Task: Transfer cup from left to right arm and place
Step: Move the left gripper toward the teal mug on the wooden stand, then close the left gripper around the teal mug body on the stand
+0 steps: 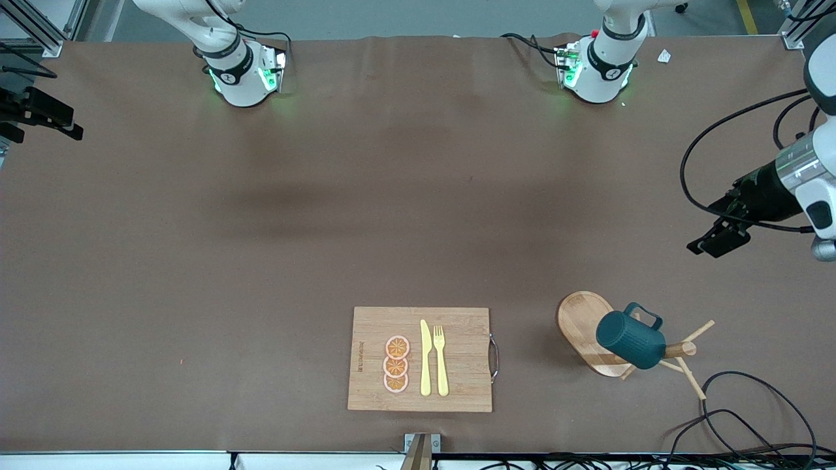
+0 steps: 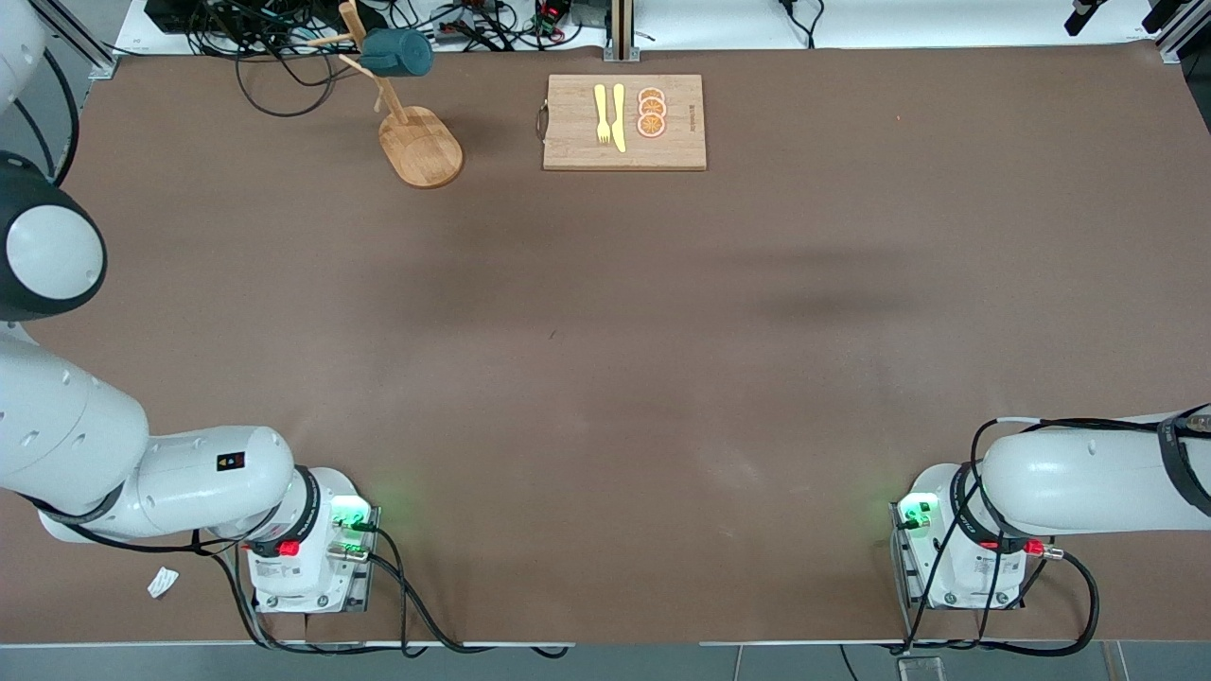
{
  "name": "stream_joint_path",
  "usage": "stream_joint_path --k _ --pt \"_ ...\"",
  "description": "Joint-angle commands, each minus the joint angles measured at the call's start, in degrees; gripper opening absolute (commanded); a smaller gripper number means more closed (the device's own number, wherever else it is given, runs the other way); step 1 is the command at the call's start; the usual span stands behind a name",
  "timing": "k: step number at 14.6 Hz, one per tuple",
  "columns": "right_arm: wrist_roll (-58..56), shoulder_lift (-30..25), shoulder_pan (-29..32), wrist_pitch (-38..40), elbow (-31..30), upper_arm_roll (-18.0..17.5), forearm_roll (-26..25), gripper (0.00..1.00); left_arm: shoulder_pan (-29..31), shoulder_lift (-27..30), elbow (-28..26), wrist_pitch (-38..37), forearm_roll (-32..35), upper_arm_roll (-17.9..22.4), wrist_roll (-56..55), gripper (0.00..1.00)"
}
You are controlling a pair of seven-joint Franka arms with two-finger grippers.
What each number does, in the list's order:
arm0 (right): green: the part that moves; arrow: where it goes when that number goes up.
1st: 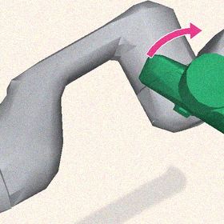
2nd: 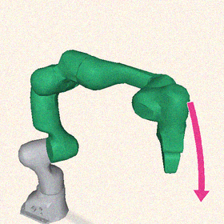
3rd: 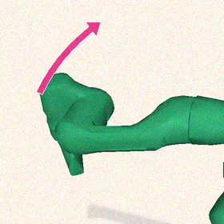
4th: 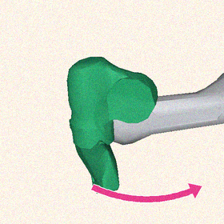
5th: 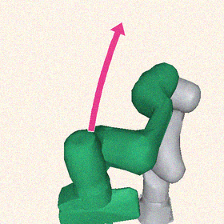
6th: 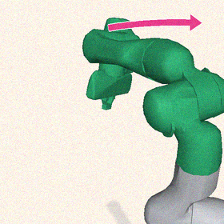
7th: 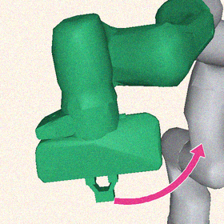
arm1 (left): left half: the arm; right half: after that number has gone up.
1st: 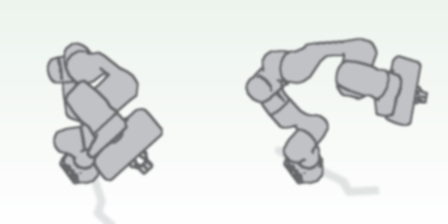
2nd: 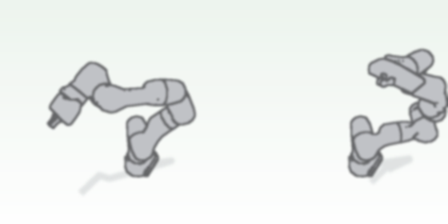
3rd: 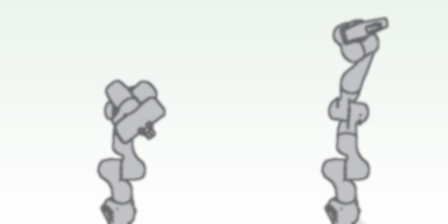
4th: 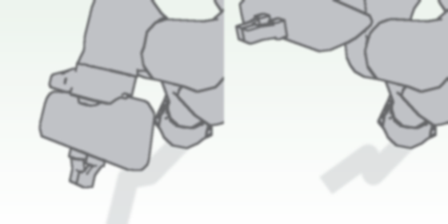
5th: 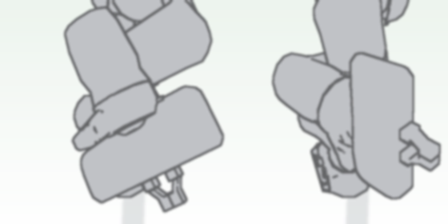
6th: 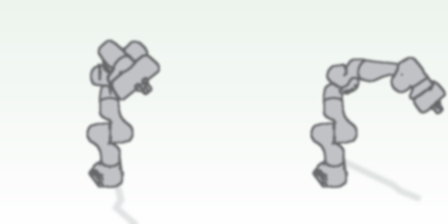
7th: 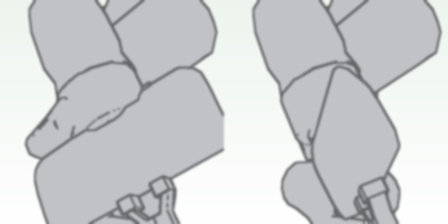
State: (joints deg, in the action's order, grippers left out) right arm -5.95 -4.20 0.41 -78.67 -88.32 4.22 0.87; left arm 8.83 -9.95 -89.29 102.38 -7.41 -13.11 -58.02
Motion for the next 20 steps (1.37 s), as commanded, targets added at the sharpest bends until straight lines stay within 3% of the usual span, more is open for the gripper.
stream_joint_path --k 1,4,6,10,15,18,20 --pt "0.24 -1.33 0.39 0.45 -0.98 -0.35 0.10 1.00 0.23 -2.78 1.14 2.11 -1.38 -0.08 -4.55 1.00" --pt "0.32 -1.33 0.39 0.45 -0.98 -0.35 0.10 1.00 0.75 -6.21 2.01 3.35 -1.12 0.36 -3.43 1.00" --pt "0.24 -1.33 0.39 0.45 -0.98 -0.35 0.10 1.00 0.23 -9.02 5.61 3.35 -0.94 0.36 -4.38 1.00" --pt "0.24 -1.33 0.39 0.45 -0.98 -0.35 0.10 1.00 0.31 -10.43 5.88 5.36 -1.21 0.36 -5.17 1.00" --pt "0.32 -1.33 0.39 0.45 -0.98 -0.35 0.10 1.00 0.32 -12.81 5.71 14.32 -2.79 0.36 -11.50 1.00" --pt "0.24 -1.33 0.39 0.45 -0.98 -0.35 0.19 1.00 0.31 -14.21 5.71 16.26 -7.61 0.36 -11.95 1.00" --pt "0.32 -1.33 0.39 0.45 -0.98 -0.35 0.10 1.00 -0.21 -15.44 5.62 16.62 -7.36 0.45 -11.95 1.00"
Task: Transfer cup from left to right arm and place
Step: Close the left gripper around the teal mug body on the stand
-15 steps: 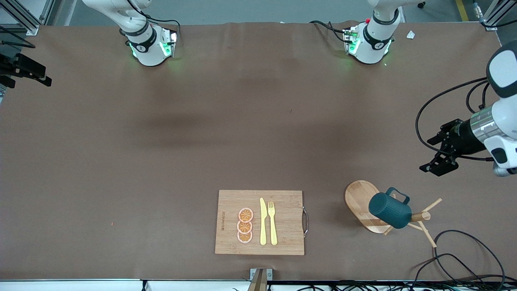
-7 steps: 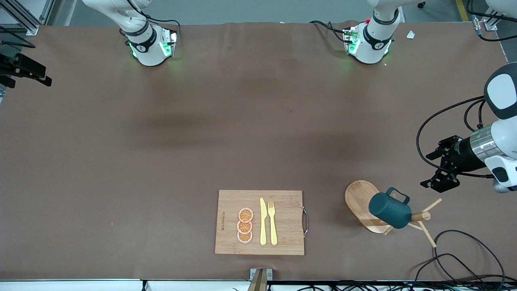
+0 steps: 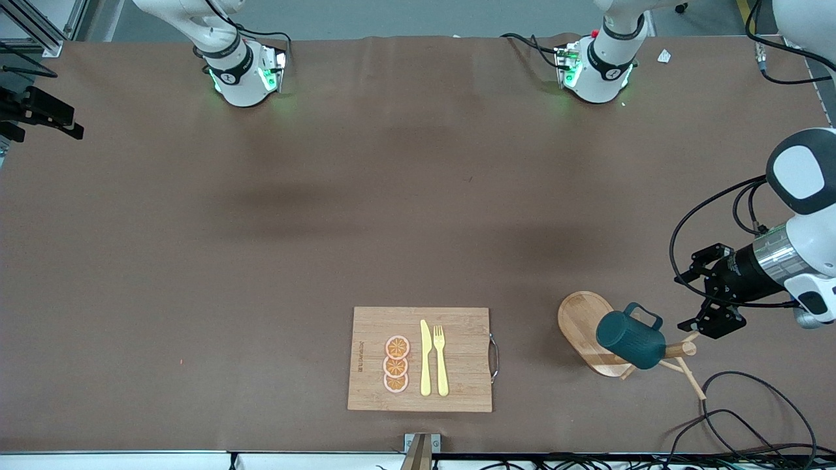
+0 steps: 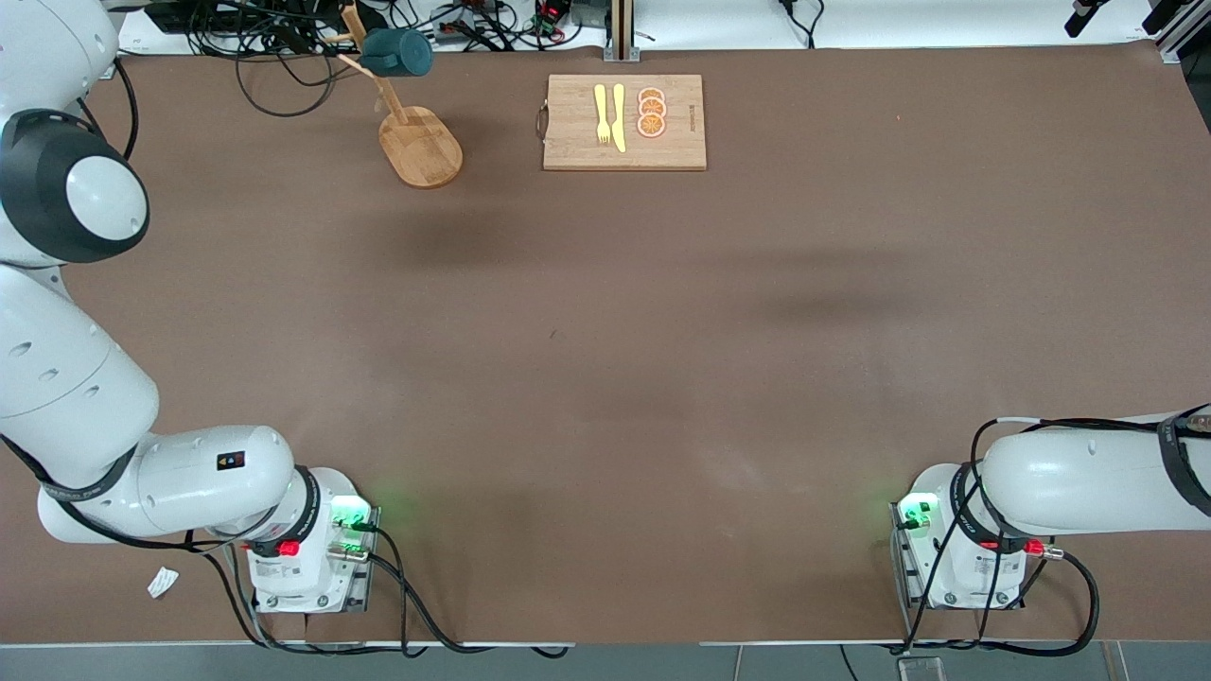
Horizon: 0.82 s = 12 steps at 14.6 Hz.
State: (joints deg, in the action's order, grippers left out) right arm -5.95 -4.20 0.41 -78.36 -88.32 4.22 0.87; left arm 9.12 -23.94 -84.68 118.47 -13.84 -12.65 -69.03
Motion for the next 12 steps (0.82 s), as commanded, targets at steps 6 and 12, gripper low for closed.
stream_joint_path --k 6,12 --pt "0.32 -1.25 0.38 0.14 -0.98 -0.26 0.10 1.00 -0.68 -4.62 1.10 2.91 -1.02 -0.09 -1.11 1.00" --pt "0.32 -1.25 0.38 0.14 -0.98 -0.35 0.10 1.00 -1.82 -5.86 1.19 4.22 -1.11 -0.44 -1.11 1.00"
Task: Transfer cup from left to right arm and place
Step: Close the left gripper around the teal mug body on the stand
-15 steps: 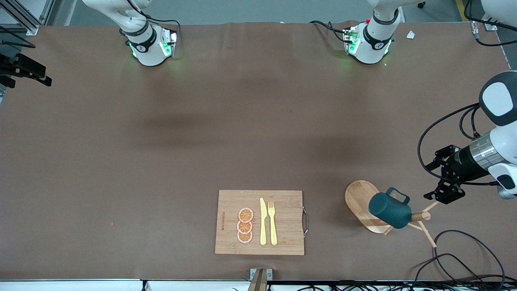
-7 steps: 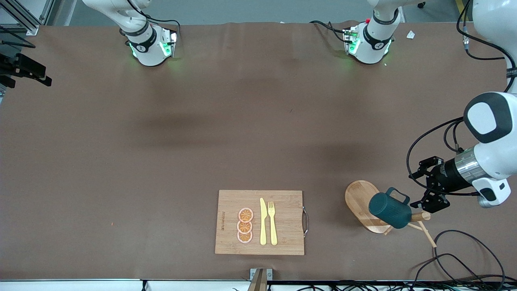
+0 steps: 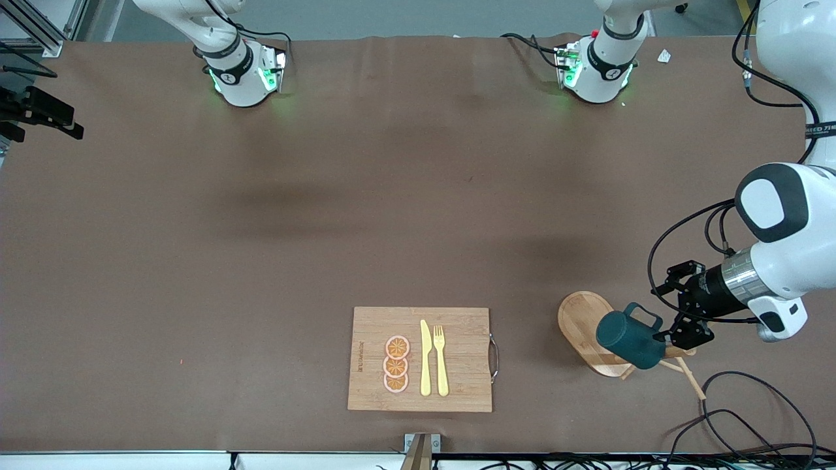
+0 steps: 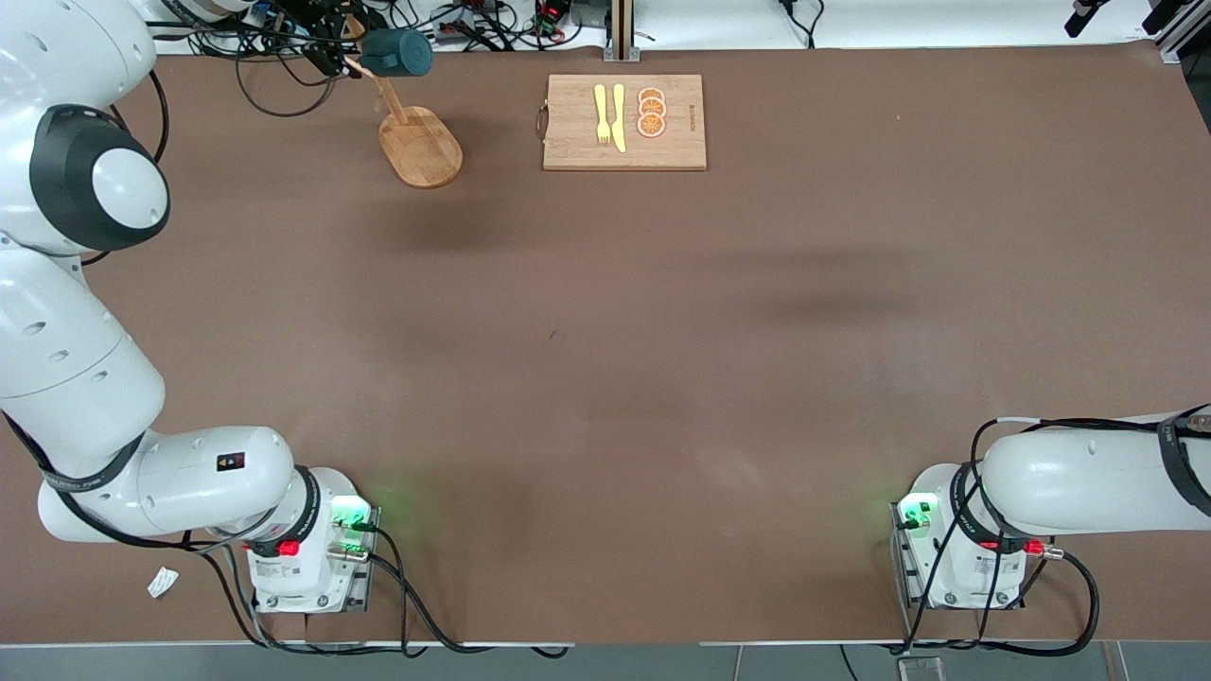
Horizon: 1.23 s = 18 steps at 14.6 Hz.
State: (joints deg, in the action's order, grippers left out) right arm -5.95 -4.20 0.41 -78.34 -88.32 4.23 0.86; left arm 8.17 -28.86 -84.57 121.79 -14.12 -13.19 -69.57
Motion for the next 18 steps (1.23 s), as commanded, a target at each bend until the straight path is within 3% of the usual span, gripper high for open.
stream_joint_path --k 1,18 --pt "0.32 -1.25 0.38 0.12 -0.98 -0.27 0.10 1.00 -0.88 -1.19 1.08 1.78 -0.82 0.10 -0.57 1.00" --pt "0.32 -1.25 0.30 0.12 -0.89 -0.36 0.10 1.00 -3.34 -4.97 1.25 11.28 -0.82 0.01 -0.48 1.00"
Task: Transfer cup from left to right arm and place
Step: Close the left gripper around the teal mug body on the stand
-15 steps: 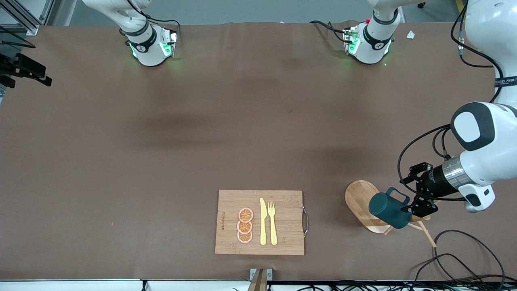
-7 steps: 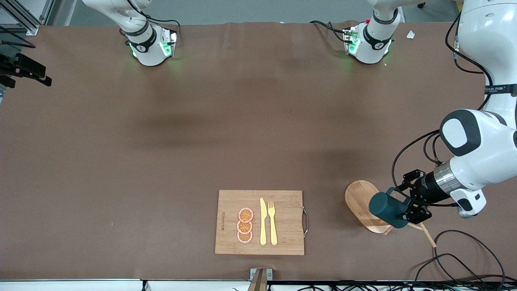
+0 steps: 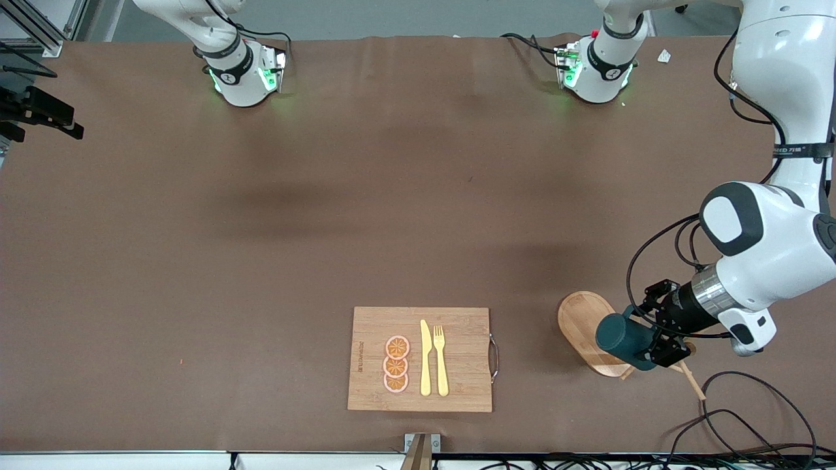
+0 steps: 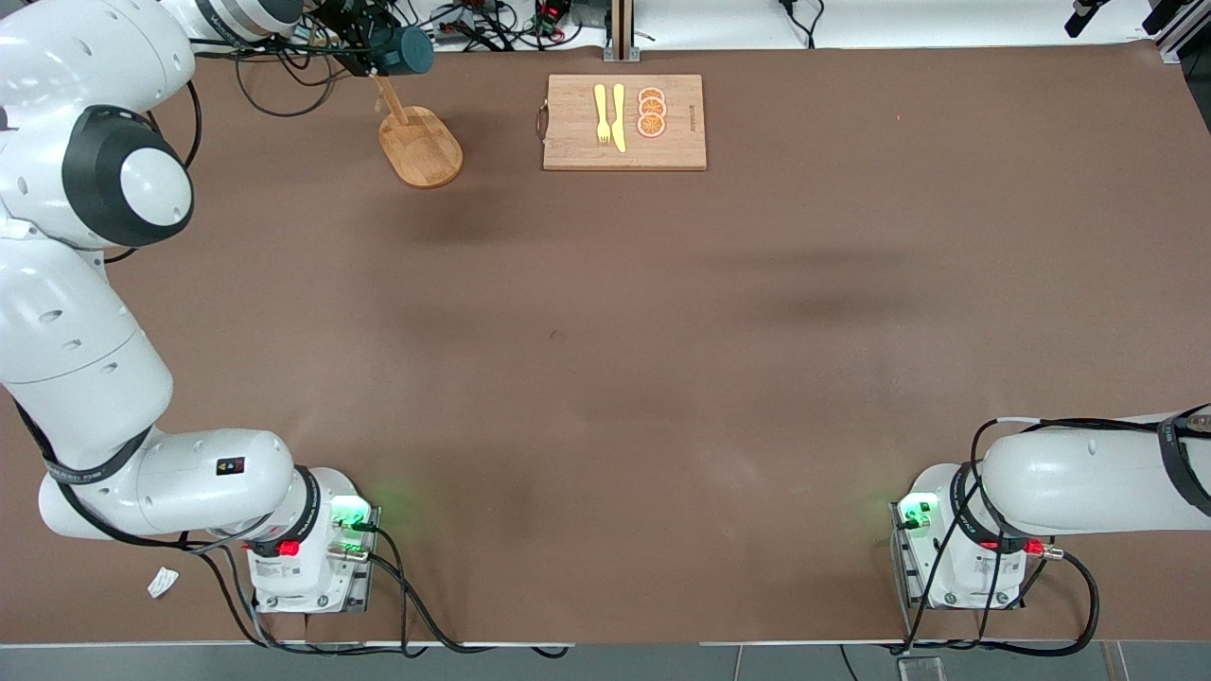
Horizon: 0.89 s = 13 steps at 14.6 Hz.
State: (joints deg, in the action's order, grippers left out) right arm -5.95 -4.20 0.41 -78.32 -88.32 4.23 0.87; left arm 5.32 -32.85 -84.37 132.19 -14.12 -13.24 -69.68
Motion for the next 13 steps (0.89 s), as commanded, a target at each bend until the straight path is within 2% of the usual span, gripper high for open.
stream_joint_path --k 1,10,13 --pt "0.32 -1.25 0.30 0.10 -0.98 -0.36 0.10 1.00 -0.49 -1.33 1.31 0.88 -0.82 0.06 -0.37 1.00" --pt "0.32 -1.25 0.39 0.10 -0.89 -0.36 0.10 1.00 -0.49 -1.95 1.67 1.32 -1.87 -0.03 -0.28 0.98" --pt "0.32 -1.25 0.30 0.10 -0.89 -0.36 0.10 1.00 -0.49 -1.95 1.67 1.32 -1.87 -0.03 -0.28 0.89"
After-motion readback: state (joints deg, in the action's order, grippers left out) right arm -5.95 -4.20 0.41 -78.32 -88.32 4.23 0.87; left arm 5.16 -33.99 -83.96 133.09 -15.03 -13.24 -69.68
